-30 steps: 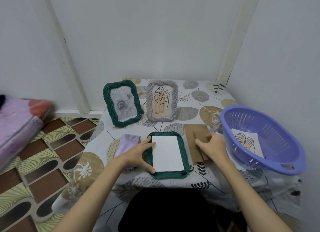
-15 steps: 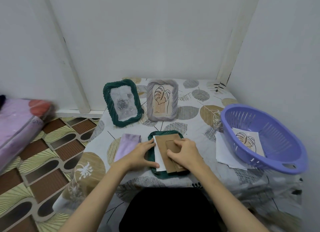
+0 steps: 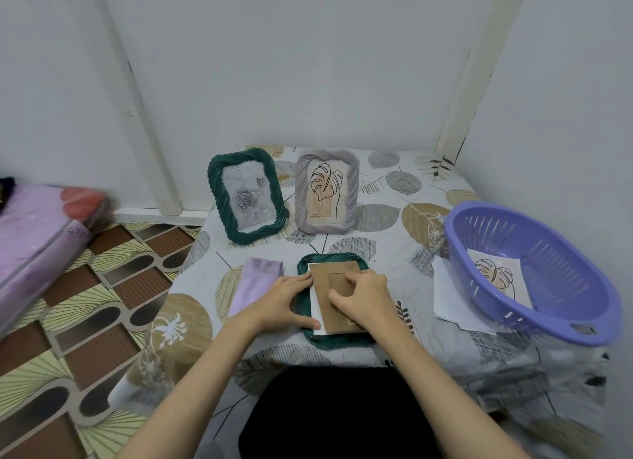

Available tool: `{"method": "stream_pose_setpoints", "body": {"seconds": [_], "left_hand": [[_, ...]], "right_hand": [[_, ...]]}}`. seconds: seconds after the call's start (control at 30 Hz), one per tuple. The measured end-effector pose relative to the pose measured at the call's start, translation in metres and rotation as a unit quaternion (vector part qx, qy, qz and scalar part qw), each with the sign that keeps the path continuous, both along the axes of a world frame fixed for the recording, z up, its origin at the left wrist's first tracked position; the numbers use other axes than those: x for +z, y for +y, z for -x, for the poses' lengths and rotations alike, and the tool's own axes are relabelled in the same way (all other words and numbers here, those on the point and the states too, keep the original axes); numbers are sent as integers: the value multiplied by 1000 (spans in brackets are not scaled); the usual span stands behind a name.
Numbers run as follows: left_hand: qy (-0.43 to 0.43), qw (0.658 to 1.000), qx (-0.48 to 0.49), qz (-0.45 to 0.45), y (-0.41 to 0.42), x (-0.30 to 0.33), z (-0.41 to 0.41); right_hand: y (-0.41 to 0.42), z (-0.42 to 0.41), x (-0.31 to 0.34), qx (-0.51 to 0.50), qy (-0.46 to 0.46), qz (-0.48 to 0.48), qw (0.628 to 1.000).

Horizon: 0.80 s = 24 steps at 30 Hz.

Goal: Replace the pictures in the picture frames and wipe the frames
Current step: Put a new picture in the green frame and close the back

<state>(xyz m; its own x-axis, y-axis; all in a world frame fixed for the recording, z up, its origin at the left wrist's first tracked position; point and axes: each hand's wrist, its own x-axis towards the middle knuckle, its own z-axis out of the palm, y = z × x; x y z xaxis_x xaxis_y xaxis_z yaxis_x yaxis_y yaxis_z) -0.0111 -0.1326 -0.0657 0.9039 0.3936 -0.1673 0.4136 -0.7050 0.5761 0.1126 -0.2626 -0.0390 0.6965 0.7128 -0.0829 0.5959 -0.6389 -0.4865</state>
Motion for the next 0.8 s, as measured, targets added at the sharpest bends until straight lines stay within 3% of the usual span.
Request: {"method": "stream_pose_setpoints", "body": {"seconds": [0.2,0.57,0.8], "left_hand": [[-15,998,28,59,1,8,1],[-18,999,17,43,0,3,-1],[-14,1000,9,14,1,0,-2]], "right_hand": [[1,2,-1,7,-9,18,1000],[12,3,-8,11,-40,45,998],[5,-18,11,72,50,42,995]]}}
